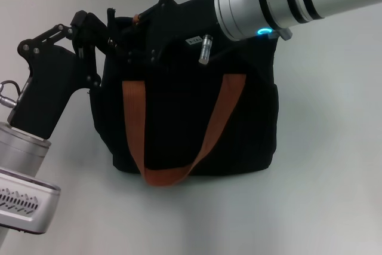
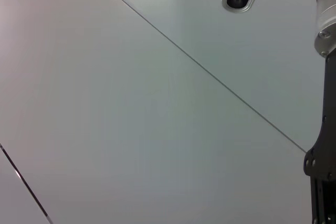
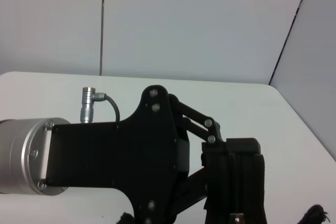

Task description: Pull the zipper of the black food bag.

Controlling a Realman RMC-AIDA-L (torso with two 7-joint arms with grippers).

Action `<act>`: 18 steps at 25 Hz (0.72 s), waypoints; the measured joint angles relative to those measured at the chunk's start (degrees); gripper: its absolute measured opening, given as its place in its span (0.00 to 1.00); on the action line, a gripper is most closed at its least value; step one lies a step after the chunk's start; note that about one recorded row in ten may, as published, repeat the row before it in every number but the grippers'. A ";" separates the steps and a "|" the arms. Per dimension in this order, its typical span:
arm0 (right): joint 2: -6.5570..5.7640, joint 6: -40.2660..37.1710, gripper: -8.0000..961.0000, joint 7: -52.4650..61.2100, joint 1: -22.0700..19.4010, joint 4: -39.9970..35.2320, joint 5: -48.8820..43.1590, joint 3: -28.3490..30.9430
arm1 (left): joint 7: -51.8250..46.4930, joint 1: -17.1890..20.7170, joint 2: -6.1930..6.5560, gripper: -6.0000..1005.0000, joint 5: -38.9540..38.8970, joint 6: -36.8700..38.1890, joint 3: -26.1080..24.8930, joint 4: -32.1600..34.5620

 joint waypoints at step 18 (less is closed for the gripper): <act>-0.19 -0.93 0.07 -2.20 0.23 -0.03 0.09 -0.15 | -0.08 -0.06 0.00 0.05 0.01 -0.26 0.05 0.01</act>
